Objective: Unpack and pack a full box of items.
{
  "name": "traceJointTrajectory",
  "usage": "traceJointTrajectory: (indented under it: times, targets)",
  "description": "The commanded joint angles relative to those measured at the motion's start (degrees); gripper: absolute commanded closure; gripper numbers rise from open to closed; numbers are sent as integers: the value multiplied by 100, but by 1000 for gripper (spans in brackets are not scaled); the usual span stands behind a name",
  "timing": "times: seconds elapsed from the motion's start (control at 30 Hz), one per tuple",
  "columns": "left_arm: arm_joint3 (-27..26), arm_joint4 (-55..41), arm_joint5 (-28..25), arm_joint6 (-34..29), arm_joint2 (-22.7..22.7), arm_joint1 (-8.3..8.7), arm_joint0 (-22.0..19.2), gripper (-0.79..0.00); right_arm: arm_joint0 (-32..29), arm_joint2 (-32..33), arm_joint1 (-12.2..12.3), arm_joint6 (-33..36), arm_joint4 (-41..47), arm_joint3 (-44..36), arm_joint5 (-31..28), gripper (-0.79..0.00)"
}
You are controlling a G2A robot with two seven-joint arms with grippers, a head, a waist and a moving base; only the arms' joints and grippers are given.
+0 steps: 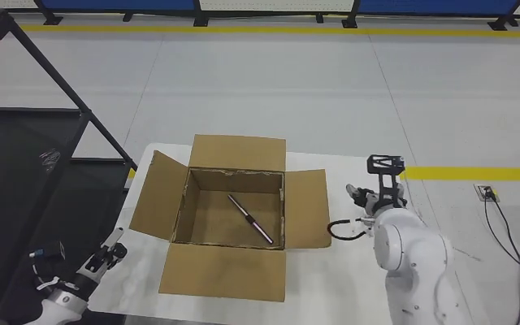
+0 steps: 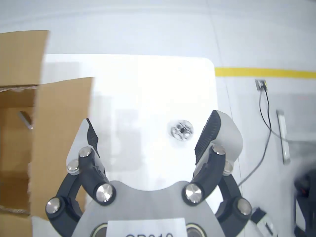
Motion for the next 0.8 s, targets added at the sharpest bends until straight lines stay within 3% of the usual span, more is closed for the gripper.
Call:
traceJointTrajectory:
  times: [0.0, 0.33, 0.67, 0.7, 0.73, 0.77]
  targets:
    - [-6, 18, 17, -1, 27, 0, -15, -785, 140, 311, 19, 250, 122, 422, 72, -785]
    - [-77, 152, 104, 16, 138, 5, -81, -785, 1138, 893, 115, 586, 642, 2896, -129, -785]
    - [-90, 177, 133, 57, 133, 8, -57, -785, 1697, 938, 168, 292, 948, 4173, -126, -785]
    - [-96, 174, 135, 57, 129, 9, -52, -785, 1738, 959, 180, 249, 962, 4263, -136, -767]
    - [-101, 172, 137, 55, 125, 9, -48, -785, 1774, 975, 188, 220, 997, 4341, -148, -690]
    - [-106, 180, 136, 63, 120, 10, -46, -785, 1804, 986, 197, 201, 1019, 4408, -157, -536]
